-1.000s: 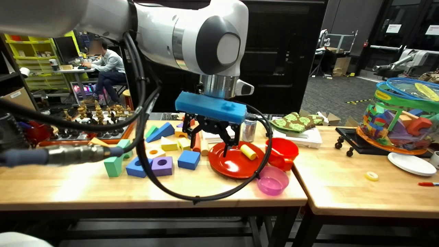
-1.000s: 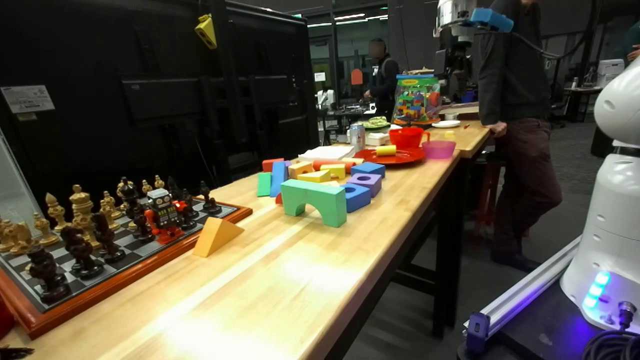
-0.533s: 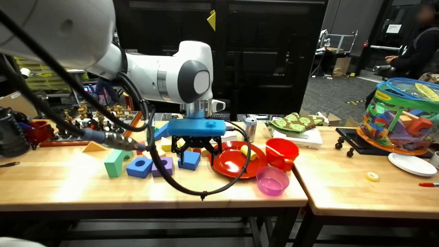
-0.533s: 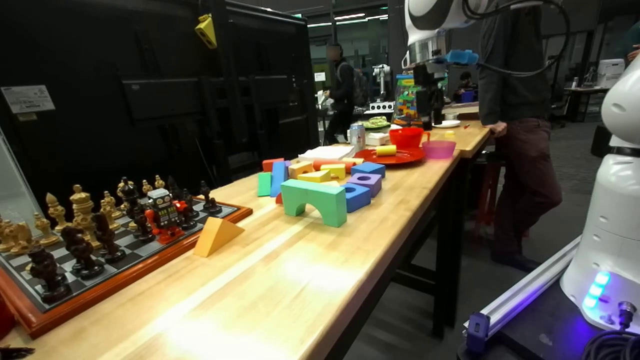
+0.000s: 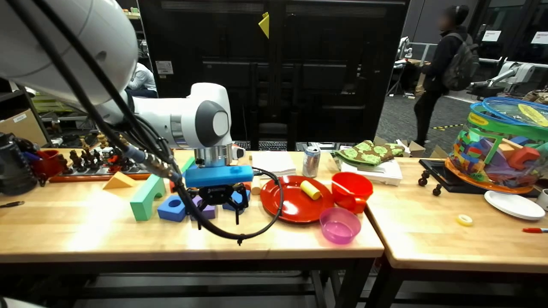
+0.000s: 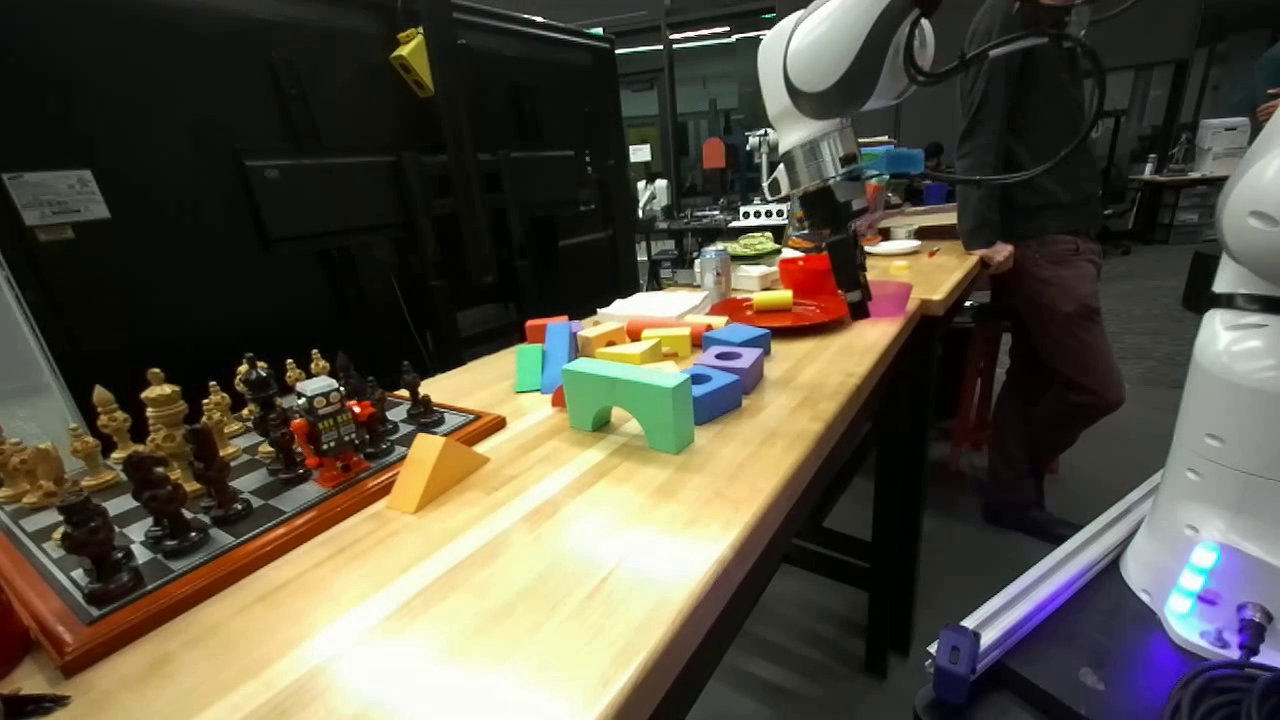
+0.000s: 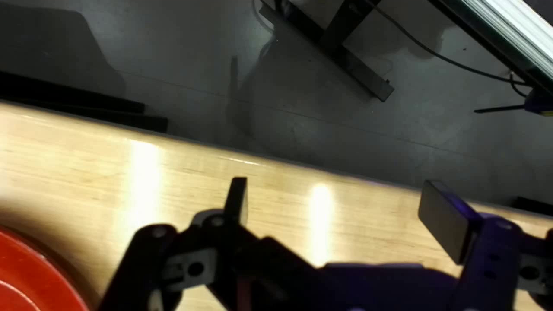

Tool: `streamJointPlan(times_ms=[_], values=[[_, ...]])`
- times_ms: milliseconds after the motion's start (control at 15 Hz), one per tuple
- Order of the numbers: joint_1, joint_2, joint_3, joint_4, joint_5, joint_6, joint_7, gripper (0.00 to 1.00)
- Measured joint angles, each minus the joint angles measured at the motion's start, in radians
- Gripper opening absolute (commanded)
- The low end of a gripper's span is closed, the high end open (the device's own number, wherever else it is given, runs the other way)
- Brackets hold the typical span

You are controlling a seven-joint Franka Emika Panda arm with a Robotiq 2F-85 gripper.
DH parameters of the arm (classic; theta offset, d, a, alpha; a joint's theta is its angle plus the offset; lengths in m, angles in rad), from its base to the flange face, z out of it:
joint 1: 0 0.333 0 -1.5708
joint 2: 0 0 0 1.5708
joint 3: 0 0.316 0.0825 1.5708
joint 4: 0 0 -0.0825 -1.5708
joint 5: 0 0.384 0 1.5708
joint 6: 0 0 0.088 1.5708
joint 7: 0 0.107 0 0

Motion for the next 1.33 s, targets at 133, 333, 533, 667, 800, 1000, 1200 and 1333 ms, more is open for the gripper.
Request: streamJointPlan(times_ms=[133, 333, 533, 667, 800, 1000, 1200, 1333], values=[[0.009, 0.000, 0.017, -0.006, -0.011, 0.001, 0.001, 1.00], [0.008, 0.000, 0.020, -0.007, -0.012, 0.001, 0.001, 1.00], [0.008, 0.000, 0.019, -0.007, -0.011, 0.001, 0.001, 1.00], [0.009, 0.002, 0.017, -0.006, -0.006, -0.017, -0.047, 1.00], [0.009, 0.003, 0.018, -0.007, -0.014, -0.029, -0.080, 1.00], [0.016, 0.009, 0.027, -0.007, -0.042, -0.029, -0.107, 1.00], [0.035, 0.025, 0.044, -0.006, -0.074, -0.006, -0.120, 1.00], [0.051, 0.042, 0.060, -0.006, -0.088, 0.024, -0.122, 1.00]])
